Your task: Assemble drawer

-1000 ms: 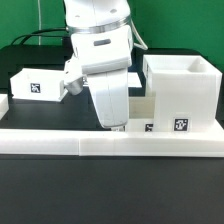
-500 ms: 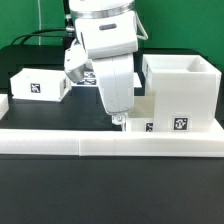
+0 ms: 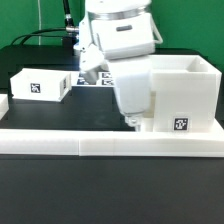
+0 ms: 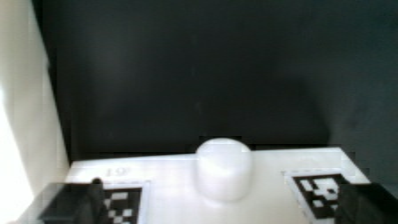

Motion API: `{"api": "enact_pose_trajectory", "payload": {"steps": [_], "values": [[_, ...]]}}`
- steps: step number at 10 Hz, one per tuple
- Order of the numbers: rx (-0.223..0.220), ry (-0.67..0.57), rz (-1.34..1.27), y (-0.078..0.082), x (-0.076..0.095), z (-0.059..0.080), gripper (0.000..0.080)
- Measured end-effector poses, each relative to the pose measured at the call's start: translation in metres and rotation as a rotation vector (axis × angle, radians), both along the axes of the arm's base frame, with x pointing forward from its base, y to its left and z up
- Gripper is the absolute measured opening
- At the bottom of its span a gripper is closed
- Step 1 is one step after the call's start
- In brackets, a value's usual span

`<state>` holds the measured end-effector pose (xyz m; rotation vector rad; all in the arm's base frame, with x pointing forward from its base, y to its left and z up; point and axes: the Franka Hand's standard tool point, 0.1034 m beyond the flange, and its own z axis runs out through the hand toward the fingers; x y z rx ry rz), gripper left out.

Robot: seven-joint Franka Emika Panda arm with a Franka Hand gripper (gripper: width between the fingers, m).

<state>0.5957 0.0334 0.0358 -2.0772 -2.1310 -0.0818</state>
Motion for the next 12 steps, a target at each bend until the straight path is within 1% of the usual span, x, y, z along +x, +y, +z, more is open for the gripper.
{"api": "enact_pose_trajectory", "payload": {"steps": [2, 5, 7, 9, 11, 12], "values": [[-0.003, -0.002, 0.0, 0.001, 0.0, -0.003, 0.0649], [-0.003, 0.005, 0.008, -0.013, -0.002, -0.005, 0.0649], [-0.001, -0.002, 0.036, -0.035, -0.002, -0.004, 0.0649], [-0.005, -0.019, 0.055, -0.057, -0.003, 0.005, 0.0649], [-0.013, -0.04, 0.043, -0.069, -0.009, 0.009, 0.0649], [-0.022, -0.065, 0.034, -0.076, -0.017, 0.011, 0.0649]]}}
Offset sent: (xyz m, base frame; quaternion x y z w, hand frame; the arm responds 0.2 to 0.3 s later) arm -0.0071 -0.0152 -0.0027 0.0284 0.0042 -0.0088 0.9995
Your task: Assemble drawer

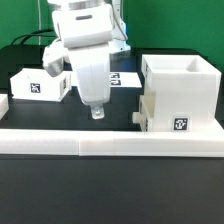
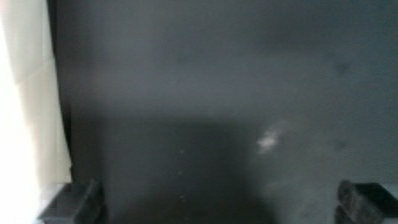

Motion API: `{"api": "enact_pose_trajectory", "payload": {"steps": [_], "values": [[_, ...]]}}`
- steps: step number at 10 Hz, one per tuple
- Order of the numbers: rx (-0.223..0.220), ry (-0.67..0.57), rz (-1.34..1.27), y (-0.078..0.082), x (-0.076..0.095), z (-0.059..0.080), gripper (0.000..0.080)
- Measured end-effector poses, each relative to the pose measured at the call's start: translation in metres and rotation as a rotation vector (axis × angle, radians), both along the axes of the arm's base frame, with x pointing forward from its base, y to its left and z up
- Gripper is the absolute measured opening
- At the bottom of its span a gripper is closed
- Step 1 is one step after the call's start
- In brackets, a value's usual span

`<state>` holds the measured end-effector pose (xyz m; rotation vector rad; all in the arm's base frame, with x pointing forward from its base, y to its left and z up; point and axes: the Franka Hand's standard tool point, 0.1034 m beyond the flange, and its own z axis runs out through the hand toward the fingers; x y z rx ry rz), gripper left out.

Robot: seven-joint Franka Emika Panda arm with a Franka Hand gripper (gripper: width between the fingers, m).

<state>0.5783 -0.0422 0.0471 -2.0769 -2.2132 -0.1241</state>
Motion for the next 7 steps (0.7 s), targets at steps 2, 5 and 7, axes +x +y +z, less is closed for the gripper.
{"api": "enact_pose_trajectory", "payload": {"steps": [2, 5, 7], "values": [[-0.012, -0.032, -0.008, -0.005, -0.025, -0.002, 0.0649], [-0.013, -0.025, -0.009, -0.004, -0.036, -0.006, 0.0649], [-0.012, -0.022, -0.02, -0.004, -0.037, -0.007, 0.0649]]}}
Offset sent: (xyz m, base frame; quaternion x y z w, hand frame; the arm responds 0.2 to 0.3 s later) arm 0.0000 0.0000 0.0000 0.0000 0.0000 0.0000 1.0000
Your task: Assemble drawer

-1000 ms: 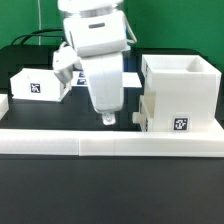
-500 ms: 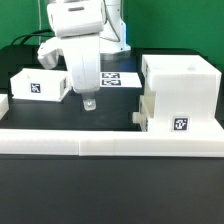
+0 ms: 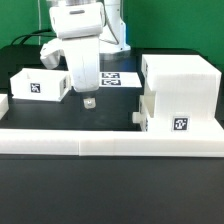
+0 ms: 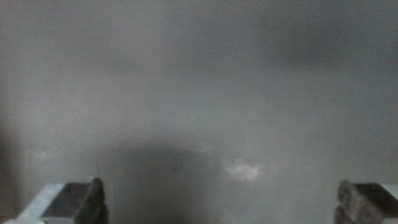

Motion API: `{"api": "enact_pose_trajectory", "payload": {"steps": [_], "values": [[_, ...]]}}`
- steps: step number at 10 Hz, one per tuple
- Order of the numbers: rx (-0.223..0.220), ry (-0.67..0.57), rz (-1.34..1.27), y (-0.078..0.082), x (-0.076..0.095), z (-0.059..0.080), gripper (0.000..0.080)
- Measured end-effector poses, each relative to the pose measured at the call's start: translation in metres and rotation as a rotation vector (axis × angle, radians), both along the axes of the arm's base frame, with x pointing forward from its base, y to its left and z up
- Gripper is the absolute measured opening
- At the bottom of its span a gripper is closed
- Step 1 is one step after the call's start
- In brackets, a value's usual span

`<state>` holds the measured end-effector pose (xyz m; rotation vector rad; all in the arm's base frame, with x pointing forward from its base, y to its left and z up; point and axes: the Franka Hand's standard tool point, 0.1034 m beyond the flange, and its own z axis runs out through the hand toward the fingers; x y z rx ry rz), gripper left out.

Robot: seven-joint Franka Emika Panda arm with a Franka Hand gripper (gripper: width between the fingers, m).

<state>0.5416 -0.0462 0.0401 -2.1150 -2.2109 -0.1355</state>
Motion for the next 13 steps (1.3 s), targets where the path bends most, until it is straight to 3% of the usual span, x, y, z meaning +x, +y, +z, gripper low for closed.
{"api": "enact_pose_trajectory", "payload": {"steps": [2, 5, 6, 11, 13], "values": [[-0.001, 0.003, -0.02, -0.003, -0.002, -0.001, 0.0649], [-0.009, -0.002, -0.305, -0.034, -0.04, 0.008, 0.0649], [-0.007, 0.007, -0.419, -0.036, -0.048, 0.01, 0.0649], [0.01, 0.047, -0.762, -0.036, -0.051, 0.007, 0.0649], [0.01, 0.047, -1.003, -0.045, -0.07, 0.006, 0.0649]]}}
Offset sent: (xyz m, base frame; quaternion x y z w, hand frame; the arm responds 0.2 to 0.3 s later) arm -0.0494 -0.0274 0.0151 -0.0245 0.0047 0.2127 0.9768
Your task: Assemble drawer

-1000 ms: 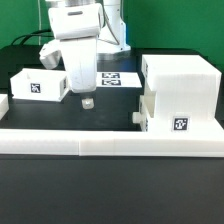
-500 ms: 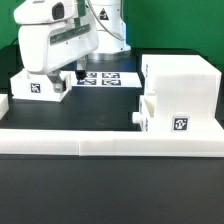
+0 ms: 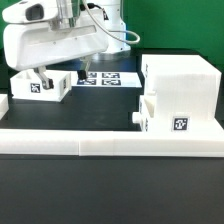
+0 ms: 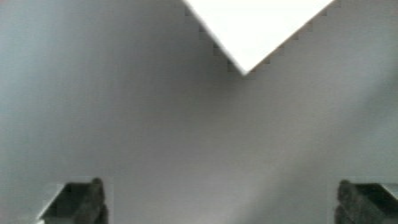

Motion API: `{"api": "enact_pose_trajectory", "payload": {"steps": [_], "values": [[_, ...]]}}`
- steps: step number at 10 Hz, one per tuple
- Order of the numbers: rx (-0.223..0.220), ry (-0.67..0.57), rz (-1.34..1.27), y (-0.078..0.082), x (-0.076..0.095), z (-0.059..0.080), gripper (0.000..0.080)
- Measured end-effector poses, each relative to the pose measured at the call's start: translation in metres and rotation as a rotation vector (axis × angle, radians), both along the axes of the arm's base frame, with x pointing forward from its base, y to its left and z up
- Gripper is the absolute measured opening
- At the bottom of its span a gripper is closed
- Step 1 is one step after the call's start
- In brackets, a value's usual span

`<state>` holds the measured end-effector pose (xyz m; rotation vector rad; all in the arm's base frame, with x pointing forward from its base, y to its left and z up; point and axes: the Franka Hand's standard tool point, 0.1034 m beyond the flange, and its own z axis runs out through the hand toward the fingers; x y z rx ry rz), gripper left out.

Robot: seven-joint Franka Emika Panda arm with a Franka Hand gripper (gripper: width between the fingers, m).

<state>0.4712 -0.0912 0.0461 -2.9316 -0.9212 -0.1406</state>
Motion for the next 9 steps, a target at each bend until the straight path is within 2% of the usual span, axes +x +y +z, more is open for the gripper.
{"api": "enact_pose_trajectory", "payload": {"steps": [1, 3, 4, 9], "values": [[-0.007, -0.004, -0.076, -0.001, -0.011, 0.0, 0.0649], [0.01, 0.024, -0.264, -0.004, -0.026, 0.0, 0.0649], [0.018, 0.028, -0.353, -0.01, -0.029, 0.003, 0.0649], [0.054, 0.054, -0.645, -0.007, -0.029, 0.002, 0.0649]]}}
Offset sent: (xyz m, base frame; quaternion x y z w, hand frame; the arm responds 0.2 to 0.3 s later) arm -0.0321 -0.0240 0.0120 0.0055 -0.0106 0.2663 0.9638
